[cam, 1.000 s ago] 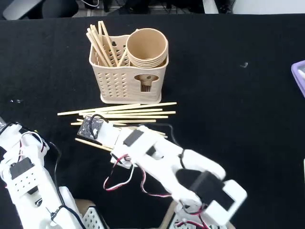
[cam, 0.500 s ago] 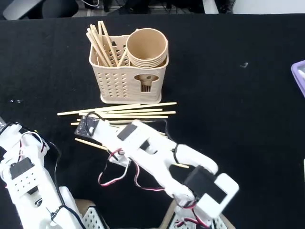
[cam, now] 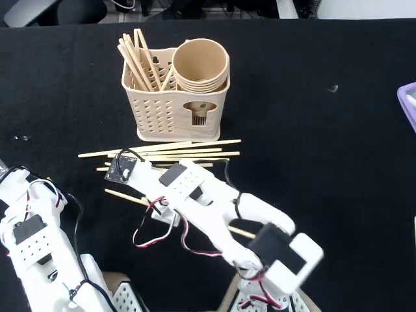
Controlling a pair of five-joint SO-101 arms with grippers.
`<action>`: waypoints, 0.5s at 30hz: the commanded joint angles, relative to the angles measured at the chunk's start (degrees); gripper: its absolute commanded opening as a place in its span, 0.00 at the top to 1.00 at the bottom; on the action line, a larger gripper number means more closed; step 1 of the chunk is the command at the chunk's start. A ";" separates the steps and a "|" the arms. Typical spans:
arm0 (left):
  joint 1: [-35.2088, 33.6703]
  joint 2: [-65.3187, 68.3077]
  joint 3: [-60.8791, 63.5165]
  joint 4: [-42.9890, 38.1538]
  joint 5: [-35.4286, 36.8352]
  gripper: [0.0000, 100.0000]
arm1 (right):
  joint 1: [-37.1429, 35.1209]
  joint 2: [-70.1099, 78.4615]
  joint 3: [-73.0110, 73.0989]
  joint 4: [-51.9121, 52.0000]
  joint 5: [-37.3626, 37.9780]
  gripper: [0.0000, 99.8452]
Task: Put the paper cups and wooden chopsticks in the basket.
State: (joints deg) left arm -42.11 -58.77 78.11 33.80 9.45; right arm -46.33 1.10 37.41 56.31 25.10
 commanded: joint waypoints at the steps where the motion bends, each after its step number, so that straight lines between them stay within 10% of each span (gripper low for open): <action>1: -0.57 -0.18 -1.98 -1.05 0.53 0.87 | 2.37 -12.70 -1.19 4.48 0.09 0.99; 15: -0.66 -0.18 -1.98 -1.05 0.62 0.87 | 5.63 -47.69 -5.41 13.19 0.09 0.99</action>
State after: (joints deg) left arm -42.20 -58.77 78.11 33.80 9.45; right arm -43.08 -38.99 37.14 70.29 25.10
